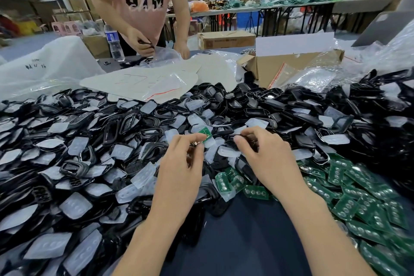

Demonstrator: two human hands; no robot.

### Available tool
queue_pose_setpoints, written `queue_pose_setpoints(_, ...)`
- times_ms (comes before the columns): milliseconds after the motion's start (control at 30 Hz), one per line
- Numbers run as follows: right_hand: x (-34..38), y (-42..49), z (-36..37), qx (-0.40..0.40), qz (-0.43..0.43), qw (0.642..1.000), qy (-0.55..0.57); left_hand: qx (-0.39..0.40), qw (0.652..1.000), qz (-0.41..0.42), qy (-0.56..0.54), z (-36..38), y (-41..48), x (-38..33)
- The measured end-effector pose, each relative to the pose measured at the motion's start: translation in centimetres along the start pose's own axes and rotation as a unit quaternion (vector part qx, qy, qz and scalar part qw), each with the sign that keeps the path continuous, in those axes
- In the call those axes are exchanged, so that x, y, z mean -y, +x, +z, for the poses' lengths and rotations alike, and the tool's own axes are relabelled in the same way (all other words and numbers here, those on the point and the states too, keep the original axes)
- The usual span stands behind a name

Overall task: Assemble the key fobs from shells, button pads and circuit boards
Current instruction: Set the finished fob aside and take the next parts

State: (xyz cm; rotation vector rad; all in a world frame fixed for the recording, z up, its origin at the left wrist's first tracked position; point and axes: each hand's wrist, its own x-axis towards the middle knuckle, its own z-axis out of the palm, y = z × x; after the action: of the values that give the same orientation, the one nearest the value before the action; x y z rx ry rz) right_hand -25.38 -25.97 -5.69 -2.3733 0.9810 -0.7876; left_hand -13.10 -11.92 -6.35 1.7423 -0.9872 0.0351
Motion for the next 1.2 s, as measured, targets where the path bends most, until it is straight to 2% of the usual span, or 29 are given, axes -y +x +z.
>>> queue_pose_setpoints(67,-0.1,0.2,0.3,0.001,-0.002,1.0,-0.031,0.001,1.0,0.005,0.009,0.0,0.0,-0.1)
queue_pose_setpoints(267,-0.3,0.3,0.5,-0.048,0.01,0.998,0.049,0.001,1.0,0.005,0.004,0.0,-0.2,0.0)
queue_pose_setpoints(367,-0.1,0.2,0.1,-0.119,-0.004,0.987,0.104,0.001,1.0,0.002,-0.009,0.0,-0.2,-0.1)
queue_pose_setpoints(467,0.2,0.3,-0.5,-0.145,0.045,0.963,0.223,0.007,1.0,0.004,-0.019,0.1,-0.2,-0.3)
queue_pose_setpoints(567,0.4,0.7,-1.1,-0.133,0.131,0.894,0.408,0.015,0.999,0.007,-0.032,0.1,-0.3,-0.4)
queue_pose_setpoints(633,0.4,1.1,-1.5,-0.118,0.191,0.819,0.528,0.021,0.999,0.014,-0.034,0.1,-0.3,-0.5)
queue_pose_setpoints(733,0.4,1.4,-1.8,-0.087,0.252,0.686,0.677,0.036,0.999,0.022,-0.034,0.1,-0.3,-0.6)
queue_pose_setpoints(767,0.4,1.4,-1.8,-0.077,0.265,0.661,0.698,0.04,0.998,0.022,-0.032,0.1,-0.3,-0.5)
queue_pose_setpoints(800,0.4,1.4,-1.7,-0.065,0.274,0.654,0.703,0.042,0.998,0.021,-0.03,0.1,-0.3,-0.6)
queue_pose_setpoints(833,0.5,1.3,-1.6,-0.05,0.277,0.661,0.695,0.042,0.998,0.022,-0.029,0.1,-0.3,-0.6)
queue_pose_setpoints(933,0.8,0.9,-0.9,-0.008,0.259,0.704,0.661,0.026,0.999,0.026,-0.032,0.1,-0.2,-0.8)
queue_pose_setpoints(1033,1.1,0.7,-0.5,0.024,0.224,0.726,0.65,0.019,0.998,0.015,-0.051,-0.1,-0.3,-0.9)
queue_pose_setpoints(1200,1.8,0.5,-0.1,0.099,0.205,0.718,0.657,0.02,0.998,0.022,-0.057,-0.3,-0.3,-1.1)
